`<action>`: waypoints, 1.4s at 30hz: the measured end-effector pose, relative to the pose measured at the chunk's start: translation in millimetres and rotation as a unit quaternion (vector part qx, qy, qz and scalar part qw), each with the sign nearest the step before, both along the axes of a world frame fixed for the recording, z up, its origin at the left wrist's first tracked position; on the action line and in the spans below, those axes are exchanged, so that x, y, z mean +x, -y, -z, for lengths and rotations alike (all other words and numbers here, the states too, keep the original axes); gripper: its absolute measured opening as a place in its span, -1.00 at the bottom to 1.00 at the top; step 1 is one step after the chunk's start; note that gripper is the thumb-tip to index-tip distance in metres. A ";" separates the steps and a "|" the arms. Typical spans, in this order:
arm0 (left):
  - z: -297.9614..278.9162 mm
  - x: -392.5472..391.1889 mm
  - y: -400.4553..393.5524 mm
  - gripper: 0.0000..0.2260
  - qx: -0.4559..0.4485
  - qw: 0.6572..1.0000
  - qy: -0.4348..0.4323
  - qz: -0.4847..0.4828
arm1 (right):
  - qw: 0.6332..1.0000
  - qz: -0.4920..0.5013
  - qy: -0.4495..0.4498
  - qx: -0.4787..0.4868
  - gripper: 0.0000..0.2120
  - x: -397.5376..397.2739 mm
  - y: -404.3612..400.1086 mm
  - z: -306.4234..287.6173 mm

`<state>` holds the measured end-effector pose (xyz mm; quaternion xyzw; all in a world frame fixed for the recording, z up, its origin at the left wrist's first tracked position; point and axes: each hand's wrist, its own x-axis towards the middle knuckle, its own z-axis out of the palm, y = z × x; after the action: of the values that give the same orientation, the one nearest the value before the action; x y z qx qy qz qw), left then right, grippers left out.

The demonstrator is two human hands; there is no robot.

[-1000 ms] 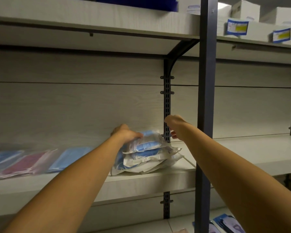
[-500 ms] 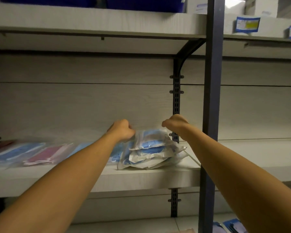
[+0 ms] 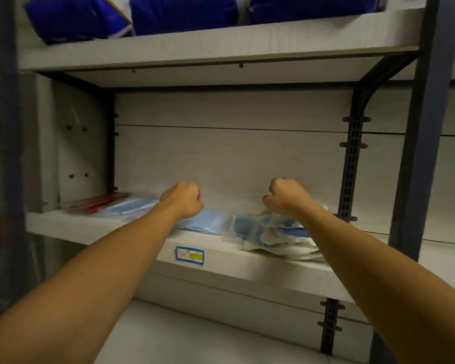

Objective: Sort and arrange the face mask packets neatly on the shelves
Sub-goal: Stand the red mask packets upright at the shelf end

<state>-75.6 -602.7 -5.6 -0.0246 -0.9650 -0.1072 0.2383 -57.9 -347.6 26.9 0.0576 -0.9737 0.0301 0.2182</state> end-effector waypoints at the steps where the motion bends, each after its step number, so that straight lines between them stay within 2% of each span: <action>1: 1.5 3.9 10.3 -0.81 -0.005 1.000 0.000 -0.010 | 1.000 -0.011 0.005 0.008 -0.79 -0.1 8.6 1.9; 13: 11.9 48.0 140.3 -0.68 -0.053 0.996 0.041 -0.063 | 0.997 -0.067 0.012 0.036 -0.75 -2.3 137.9 20.6; 22: 15.1 66.5 264.6 -0.73 -0.068 0.993 0.047 -0.088 | 0.996 -0.081 0.016 0.033 -0.58 -1.2 263.5 38.0; 28: 22.1 65.4 321.1 -0.73 -0.071 0.993 0.058 -0.076 | 0.996 -0.079 0.012 0.032 -0.65 -6.3 323.6 48.1; 37: 36.2 31.8 365.4 -0.74 -0.043 0.997 0.044 -0.040 | 0.995 -0.081 0.016 0.048 -0.73 -30.3 374.2 55.4; 42: 26.9 -4.2 380.6 -0.73 -0.041 0.999 0.022 -0.021 | 0.995 -0.082 0.018 0.055 -0.90 -60.5 398.5 57.1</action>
<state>-79.7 -983.3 -32.5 -0.0117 -0.9739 -0.0630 0.2180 -118.3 -746.1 -30.2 0.1481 -0.9698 -0.0048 0.1939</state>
